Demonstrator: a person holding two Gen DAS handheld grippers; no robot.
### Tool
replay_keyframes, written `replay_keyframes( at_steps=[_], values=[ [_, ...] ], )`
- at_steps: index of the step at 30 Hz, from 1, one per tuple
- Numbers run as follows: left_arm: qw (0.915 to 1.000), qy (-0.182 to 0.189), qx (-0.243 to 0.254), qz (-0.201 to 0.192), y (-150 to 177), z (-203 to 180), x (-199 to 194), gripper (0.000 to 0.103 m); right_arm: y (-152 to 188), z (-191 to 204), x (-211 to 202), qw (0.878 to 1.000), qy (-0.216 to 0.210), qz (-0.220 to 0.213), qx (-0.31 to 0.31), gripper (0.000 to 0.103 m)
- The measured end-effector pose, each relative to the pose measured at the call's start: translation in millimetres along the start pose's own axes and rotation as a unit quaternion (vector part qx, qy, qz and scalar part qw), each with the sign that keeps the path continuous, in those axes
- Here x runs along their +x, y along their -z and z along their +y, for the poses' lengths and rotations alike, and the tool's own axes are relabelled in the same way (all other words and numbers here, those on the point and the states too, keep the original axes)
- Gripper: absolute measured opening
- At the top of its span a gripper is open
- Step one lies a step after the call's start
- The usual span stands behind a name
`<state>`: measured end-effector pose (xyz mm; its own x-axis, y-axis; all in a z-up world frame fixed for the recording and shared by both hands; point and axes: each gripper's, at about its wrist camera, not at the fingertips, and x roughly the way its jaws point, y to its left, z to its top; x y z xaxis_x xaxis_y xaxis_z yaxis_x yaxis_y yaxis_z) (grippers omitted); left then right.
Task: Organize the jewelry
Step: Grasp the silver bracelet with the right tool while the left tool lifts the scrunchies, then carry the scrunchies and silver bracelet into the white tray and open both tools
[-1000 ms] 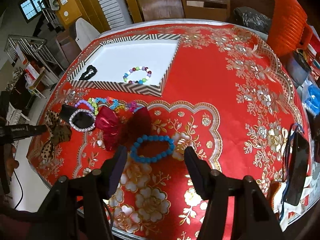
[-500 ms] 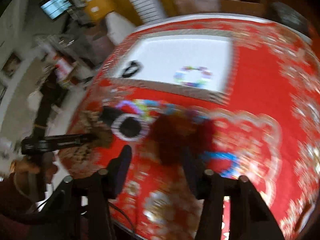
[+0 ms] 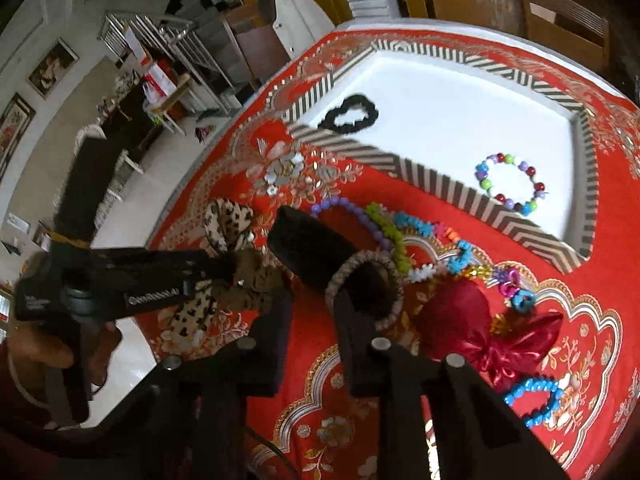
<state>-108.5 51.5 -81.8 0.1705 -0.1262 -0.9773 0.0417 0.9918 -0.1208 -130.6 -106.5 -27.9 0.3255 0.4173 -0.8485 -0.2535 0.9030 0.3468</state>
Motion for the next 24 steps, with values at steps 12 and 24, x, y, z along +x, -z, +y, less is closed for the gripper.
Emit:
replay_keyframes(
  at_steps=[12, 24],
  values=[
    [0.9996, 0.027, 0.003, 0.005, -4.0, -1.9, 3.6, 0.008, 0.3, -29.9, -26.5, 0.998, -0.021, -0.03, 0.054, 0.006],
    [0.9955, 0.066, 0.026, -0.063, -43.2, -9.1, -69.3, 0.007, -13.8, -69.4, -112.0, 0.986, -0.026, -0.136, 0.098, 0.006]
  ],
)
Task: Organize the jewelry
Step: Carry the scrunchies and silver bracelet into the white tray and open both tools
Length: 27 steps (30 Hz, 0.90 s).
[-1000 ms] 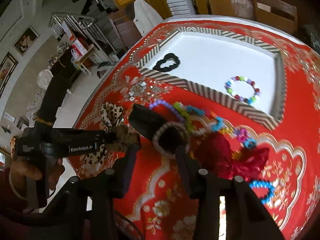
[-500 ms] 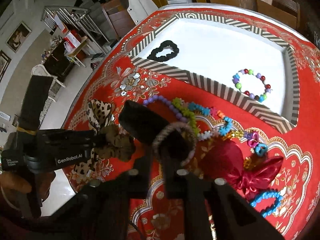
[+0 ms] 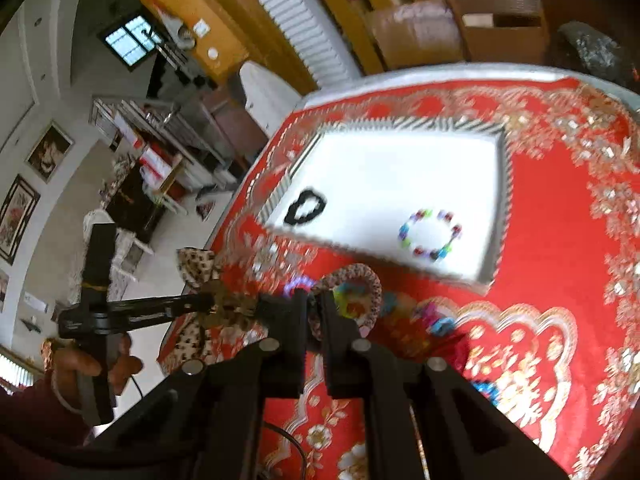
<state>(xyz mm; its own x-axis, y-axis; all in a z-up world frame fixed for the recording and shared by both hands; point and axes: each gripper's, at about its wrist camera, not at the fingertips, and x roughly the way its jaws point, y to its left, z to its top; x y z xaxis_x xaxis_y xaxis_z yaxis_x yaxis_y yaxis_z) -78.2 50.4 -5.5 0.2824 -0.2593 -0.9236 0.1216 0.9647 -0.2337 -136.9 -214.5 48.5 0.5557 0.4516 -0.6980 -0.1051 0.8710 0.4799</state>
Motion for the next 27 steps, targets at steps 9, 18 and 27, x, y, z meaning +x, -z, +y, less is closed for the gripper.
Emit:
replay_keyframes(
  at_steps=[9, 18, 27],
  values=[
    [0.9971, 0.002, 0.062, -0.044, -56.7, -42.8, -14.6, 0.007, -34.9, -15.4, -6.2, 0.999, 0.033, -0.036, 0.005, 0.006],
    [0.994, -0.008, 0.097, -0.052, -111.4, -65.8, 9.0, 0.007, -61.2, -29.8, 17.5, 0.997, 0.073, -0.031, 0.011, 0.006],
    [0.9936, 0.003, 0.11, -0.025, -155.8, -79.6, 57.1, 0.007, -90.3, -62.4, 60.8, 0.993, 0.116, 0.002, 0.025, 0.006]
  ],
)
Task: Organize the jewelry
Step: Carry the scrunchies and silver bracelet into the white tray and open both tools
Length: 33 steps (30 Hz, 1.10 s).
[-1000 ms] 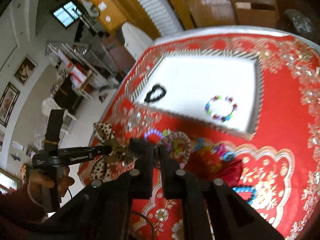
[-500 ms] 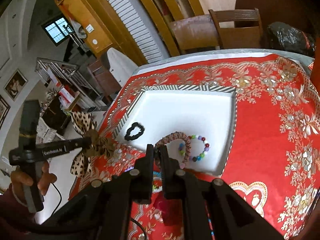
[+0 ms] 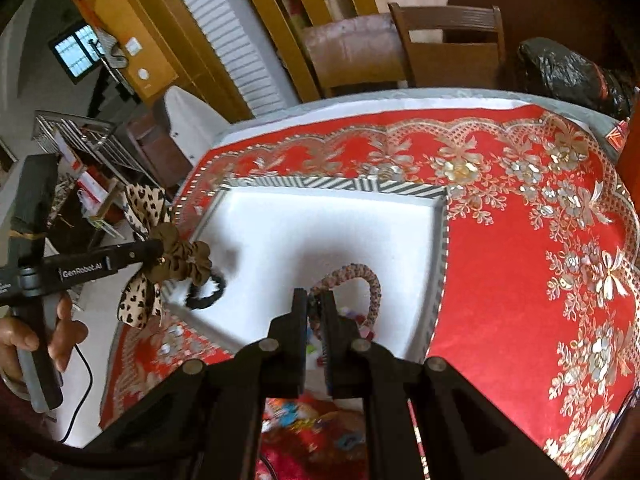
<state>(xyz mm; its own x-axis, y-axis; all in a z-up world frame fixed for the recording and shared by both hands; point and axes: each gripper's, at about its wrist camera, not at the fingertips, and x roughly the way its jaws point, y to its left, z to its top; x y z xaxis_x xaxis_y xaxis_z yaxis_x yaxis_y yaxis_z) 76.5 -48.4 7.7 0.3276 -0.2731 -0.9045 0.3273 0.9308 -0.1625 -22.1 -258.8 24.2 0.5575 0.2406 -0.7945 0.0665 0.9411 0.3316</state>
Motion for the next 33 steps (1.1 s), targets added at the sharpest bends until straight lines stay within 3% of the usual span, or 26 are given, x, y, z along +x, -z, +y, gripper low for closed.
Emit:
replay_keyframes(
  at_steps=[6, 11, 21, 24, 26, 31, 33],
  values=[
    [0.9996, 0.011, -0.002, 0.026, -22.5, 1.7, 43.3, 0.007, -13.3, -13.3, 44.3, 0.999, 0.02, 0.035, 0.004, 0.006],
    [0.9986, -0.007, -0.016, 0.051, -29.5, 12.8, 75.9, 0.007, -18.5, -25.0, 75.3, 0.998, 0.021, 0.058, 0.023, 0.006],
    [0.9969, -0.022, -0.049, 0.057, -37.2, 34.2, 97.4, 0.007, -22.3, -38.9, 108.3, 0.995, 0.032, 0.077, 0.047, 0.006],
    [0.996, -0.01, -0.068, 0.057, -37.3, 35.5, 100.0, 0.008, -22.1, -46.5, 112.4, 0.995, 0.026, 0.076, 0.06, 0.007],
    [0.9956, 0.001, -0.074, 0.057, -39.0, 35.6, 100.3, 0.014, -19.9, -45.7, 108.9, 0.995, 0.022, 0.074, 0.063, 0.02],
    [0.9962, -0.014, -0.071, 0.048, -32.2, 32.1, 87.2, 0.017, -18.1, -36.3, 88.2, 0.997, 0.008, 0.053, 0.06, 0.027],
    [0.9966, -0.023, -0.068, 0.041, -27.3, 30.5, 76.0, 0.017, -16.3, -30.7, 74.9, 0.997, 0.006, 0.039, 0.059, 0.036]
  ],
)
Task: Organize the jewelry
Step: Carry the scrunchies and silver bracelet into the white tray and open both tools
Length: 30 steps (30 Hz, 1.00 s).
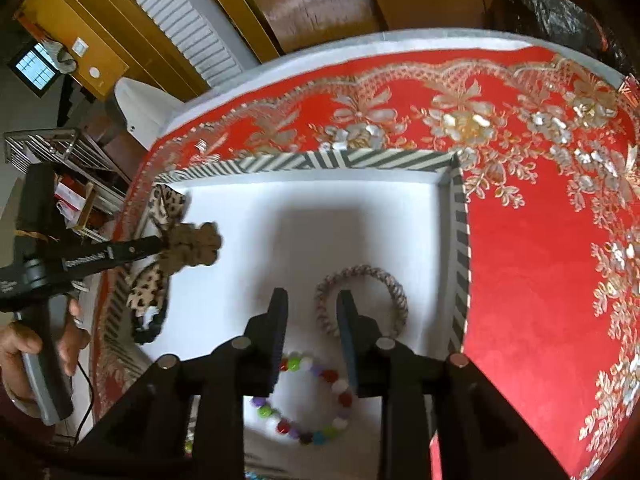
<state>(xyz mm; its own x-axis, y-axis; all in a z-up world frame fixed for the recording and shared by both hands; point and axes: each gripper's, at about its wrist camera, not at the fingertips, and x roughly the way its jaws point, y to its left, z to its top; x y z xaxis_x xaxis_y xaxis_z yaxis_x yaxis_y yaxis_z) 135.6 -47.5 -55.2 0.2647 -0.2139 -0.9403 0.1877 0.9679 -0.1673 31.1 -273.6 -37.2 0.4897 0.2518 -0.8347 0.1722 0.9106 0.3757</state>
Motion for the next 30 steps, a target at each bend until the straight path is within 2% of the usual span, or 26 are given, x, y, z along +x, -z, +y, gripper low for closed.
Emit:
replay_keyframes(
  at_steps=[2, 9, 11, 20, 30],
  values=[
    [0.9999, -0.011, 0.004, -0.01, 6.8, 0.2, -13.1, 0.017, 4.6, 4.6, -13.0, 1.0, -0.002, -0.014, 0.001, 0.046],
    [0.9976, -0.037, 0.023, -0.054, 40.1, -5.3, -60.7, 0.017, 22.7, 26.5, -54.8, 0.999, -0.008, -0.045, -0.011, 0.048],
    [0.997, -0.04, 0.026, -0.062, 53.1, -6.3, -72.3, 0.017, 31.8, 32.8, -68.0, 0.998, -0.007, -0.055, -0.017, 0.056],
    [0.9948, -0.048, 0.029, -0.085, 110.3, -13.6, -108.6, 0.017, 72.8, 51.1, -108.6, 0.995, 0.013, -0.078, -0.052, 0.058],
    [0.9928, -0.057, 0.034, -0.099, 153.7, -25.1, -129.3, 0.017, 106.9, 57.0, -135.3, 0.993, 0.028, -0.081, -0.075, 0.06]
  ],
)
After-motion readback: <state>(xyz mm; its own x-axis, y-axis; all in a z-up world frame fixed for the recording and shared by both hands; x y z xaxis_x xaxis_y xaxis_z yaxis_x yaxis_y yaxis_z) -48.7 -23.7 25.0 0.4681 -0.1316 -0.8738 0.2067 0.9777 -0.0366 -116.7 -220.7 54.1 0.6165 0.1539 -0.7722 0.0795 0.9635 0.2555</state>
